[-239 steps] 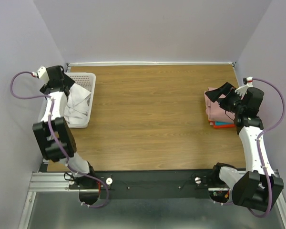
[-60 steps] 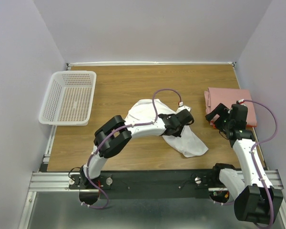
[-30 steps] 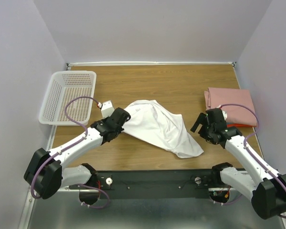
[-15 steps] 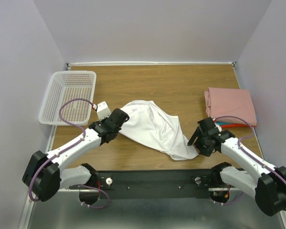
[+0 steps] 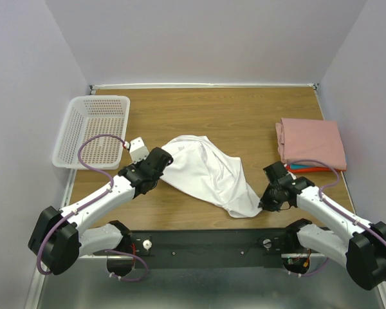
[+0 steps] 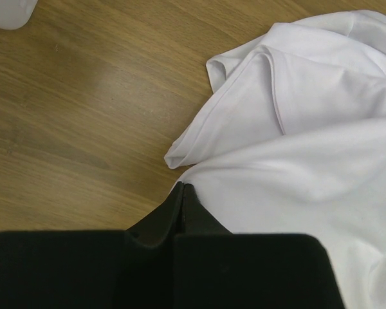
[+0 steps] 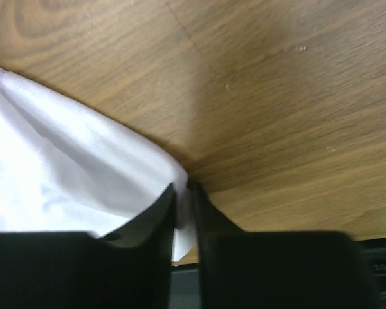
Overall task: Fold and stack the t-shirts
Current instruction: Flatten the tshirt out
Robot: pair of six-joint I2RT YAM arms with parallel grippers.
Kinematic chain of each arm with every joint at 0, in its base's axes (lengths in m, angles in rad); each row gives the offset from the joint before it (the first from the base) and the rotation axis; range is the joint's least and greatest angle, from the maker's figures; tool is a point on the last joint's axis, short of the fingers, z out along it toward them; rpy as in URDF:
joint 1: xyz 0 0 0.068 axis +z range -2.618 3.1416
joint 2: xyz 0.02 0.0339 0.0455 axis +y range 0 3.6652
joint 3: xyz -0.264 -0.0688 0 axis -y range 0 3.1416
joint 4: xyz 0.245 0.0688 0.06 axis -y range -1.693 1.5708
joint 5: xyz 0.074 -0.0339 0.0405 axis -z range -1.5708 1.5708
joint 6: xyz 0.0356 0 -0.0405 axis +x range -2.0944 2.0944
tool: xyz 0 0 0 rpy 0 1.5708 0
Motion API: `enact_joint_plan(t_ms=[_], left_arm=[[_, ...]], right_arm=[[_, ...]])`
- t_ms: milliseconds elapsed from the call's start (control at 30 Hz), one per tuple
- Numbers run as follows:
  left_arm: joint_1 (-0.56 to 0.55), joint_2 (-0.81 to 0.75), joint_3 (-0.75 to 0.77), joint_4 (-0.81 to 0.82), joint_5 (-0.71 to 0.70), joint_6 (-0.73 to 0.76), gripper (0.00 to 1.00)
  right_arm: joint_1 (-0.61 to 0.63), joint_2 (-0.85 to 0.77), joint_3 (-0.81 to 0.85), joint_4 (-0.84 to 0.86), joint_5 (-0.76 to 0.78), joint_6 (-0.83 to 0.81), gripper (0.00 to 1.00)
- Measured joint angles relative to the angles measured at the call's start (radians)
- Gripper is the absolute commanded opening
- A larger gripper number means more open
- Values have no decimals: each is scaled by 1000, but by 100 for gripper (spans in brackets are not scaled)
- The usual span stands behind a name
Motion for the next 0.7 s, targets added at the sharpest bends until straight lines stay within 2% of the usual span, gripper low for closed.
enact_joint_plan(t_ms=[33,67,233,400,500,700], left_arm=[[0,0,0,0,0,0,0],[0,0,0,0,0,0,0],[0,-3,0,12,1,21,0],[13,-4,67,28,-1,74,0],[40,-2,171,54,-11,130,0],[82,6,511,90,-61,277,0]], right_arm=[[3,0,-3,0,-3,-2,2],[5,0,-4,-2,-4,-3,1],[8,-2,27,-30,8,-43,1],[8,16,253,-35,120,-116,0],[8,52,409,4,202,-166,1],[8,164,723,38,381,-280,0]])
